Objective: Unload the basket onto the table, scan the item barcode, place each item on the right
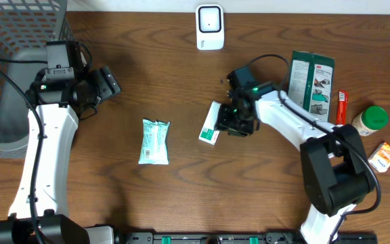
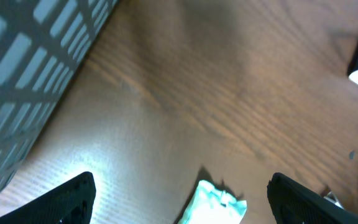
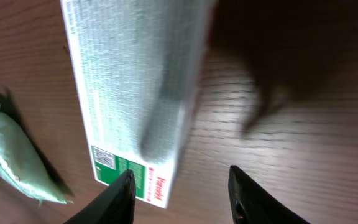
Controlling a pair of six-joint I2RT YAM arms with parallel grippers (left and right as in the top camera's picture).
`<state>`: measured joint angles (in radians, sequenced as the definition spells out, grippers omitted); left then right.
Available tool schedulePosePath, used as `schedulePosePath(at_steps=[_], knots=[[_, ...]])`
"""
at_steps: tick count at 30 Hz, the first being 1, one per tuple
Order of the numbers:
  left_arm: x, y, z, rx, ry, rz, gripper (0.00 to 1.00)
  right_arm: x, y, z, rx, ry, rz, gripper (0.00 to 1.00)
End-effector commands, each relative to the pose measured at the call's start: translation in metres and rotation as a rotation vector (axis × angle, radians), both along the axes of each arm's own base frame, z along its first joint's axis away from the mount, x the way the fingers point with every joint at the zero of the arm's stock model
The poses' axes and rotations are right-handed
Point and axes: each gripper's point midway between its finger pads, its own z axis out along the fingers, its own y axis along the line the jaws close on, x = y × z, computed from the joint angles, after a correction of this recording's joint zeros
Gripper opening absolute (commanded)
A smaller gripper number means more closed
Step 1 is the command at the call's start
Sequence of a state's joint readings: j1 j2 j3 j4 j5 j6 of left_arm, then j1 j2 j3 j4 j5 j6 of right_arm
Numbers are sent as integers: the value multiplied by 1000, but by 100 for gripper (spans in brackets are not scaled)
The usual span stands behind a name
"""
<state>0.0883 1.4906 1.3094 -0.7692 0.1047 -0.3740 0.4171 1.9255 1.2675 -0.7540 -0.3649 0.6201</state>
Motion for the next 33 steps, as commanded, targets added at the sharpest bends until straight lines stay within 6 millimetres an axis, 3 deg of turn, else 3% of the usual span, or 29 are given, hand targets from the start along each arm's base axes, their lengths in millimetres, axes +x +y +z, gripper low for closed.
schedulePosePath(at_steps=[1, 3, 4, 6, 7, 8, 13, 16, 24, 33], knots=[[6, -1, 7, -14, -30, -1, 89, 2, -1, 24, 74, -51, 63, 45], [5, -20, 9, -102, -33, -66, 88, 0, -4, 25, 79, -41, 65, 45], [5, -37, 8, -154, -34, -140, 72, -1, -7, 24, 74, -33, 65, 45], [0, -66, 4, -219, -18, -249, 22, -3, -9, 23, 81, -31, 78, 44], [-5, -80, -3, -235, 8, -282, 11, -3, -9, 23, 89, -34, 89, 44], [-10, -95, -12, -238, 39, -322, 7, -3, -8, 25, 107, -37, 106, 44], [-35, -178, -56, -196, 152, -606, 7, -4, -7, 29, 164, -54, 170, 43], [-37, -204, -83, -123, 187, -672, 7, -6, -11, 26, 167, -53, 182, 42], [-47, -244, -138, -138, 285, -756, 7, -22, -13, 1, 233, -45, 189, 44], [-56, -260, -165, -129, 334, -799, 7, -31, -4, -18, 324, -88, 184, 45]])
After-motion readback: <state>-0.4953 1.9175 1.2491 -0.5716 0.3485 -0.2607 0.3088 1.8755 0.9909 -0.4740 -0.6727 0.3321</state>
